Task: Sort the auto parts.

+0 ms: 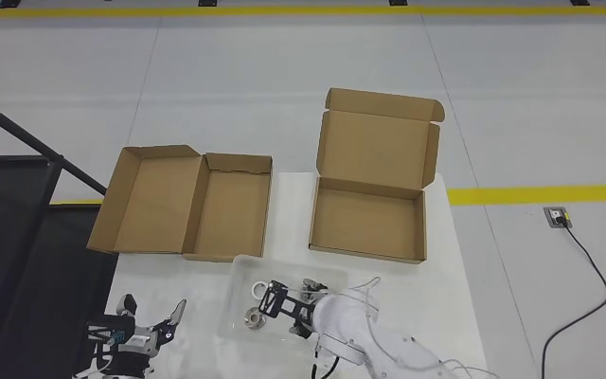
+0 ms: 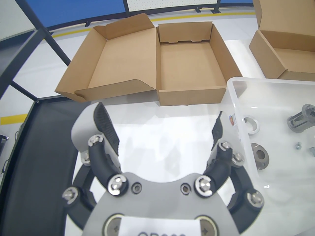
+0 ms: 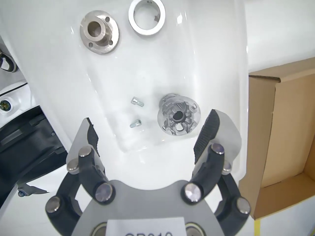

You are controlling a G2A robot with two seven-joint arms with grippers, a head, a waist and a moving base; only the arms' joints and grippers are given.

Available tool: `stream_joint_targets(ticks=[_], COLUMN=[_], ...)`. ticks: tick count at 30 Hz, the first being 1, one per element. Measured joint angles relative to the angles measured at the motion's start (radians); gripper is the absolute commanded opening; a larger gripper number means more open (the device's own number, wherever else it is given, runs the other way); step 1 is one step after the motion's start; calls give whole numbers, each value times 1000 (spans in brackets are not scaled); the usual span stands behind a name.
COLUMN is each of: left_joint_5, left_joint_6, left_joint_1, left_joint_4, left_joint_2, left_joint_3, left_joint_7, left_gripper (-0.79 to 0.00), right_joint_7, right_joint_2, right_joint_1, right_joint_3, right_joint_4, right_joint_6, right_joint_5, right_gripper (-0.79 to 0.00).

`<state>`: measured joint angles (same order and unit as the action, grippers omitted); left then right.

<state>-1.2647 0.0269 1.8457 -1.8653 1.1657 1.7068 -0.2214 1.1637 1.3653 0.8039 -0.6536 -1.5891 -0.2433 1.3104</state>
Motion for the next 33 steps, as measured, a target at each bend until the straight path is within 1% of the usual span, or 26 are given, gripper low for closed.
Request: stream_joint_targets(ticks=[3, 6, 12, 13, 14, 15, 20, 25, 26, 27, 29, 33], left_joint_5=[0, 0, 0, 0, 0, 0, 0, 0, 0, 0, 0, 0], left_joint_6=[0, 0, 0, 0, 0, 0, 0, 0, 0, 0, 0, 0], left_joint_1=[0, 0, 0, 0, 0, 0, 0, 0, 0, 0, 0, 0], left_joint_4=[0, 0, 0, 0, 0, 0, 0, 0, 0, 0, 0, 0], left_joint_2=[0, 0, 0, 0, 0, 0, 0, 0, 0, 0, 0, 0], left_joint_3=[0, 0, 0, 0, 0, 0, 0, 0, 0, 0, 0, 0], left_joint_7=[0, 0, 0, 0, 0, 0, 0, 0, 0, 0, 0, 0], left_gripper=[0, 0, 0, 0, 0, 0, 0, 0, 0, 0, 0, 0], right_joint_7=[-3, -26, -34, -34, -34, -34, -28, -40, -44, -48, -55, -64], right_joint_2=[6, 11, 20, 22, 24, 26, 37, 49, 52, 54, 59, 67], right_joint_1=[-4, -4, -6, -6, -7, -8, -9, -16, -18, -19, -22, -28], right_joint_3=[-3, -11, -20, -21, -21, -20, -12, -11, -11, -12, -13, -18], right_joint_4=[24, 49, 96, 100, 106, 109, 129, 160, 168, 175, 189, 212], right_joint_6=[16, 34, 65, 68, 73, 78, 106, 119, 122, 124, 134, 144], right_joint_5=[0, -2, 10, 12, 18, 24, 49, 46, 44, 43, 45, 48], right_gripper=[0, -31, -49, -43, -12, -6, -3, -102, -163, -188, -197, -249])
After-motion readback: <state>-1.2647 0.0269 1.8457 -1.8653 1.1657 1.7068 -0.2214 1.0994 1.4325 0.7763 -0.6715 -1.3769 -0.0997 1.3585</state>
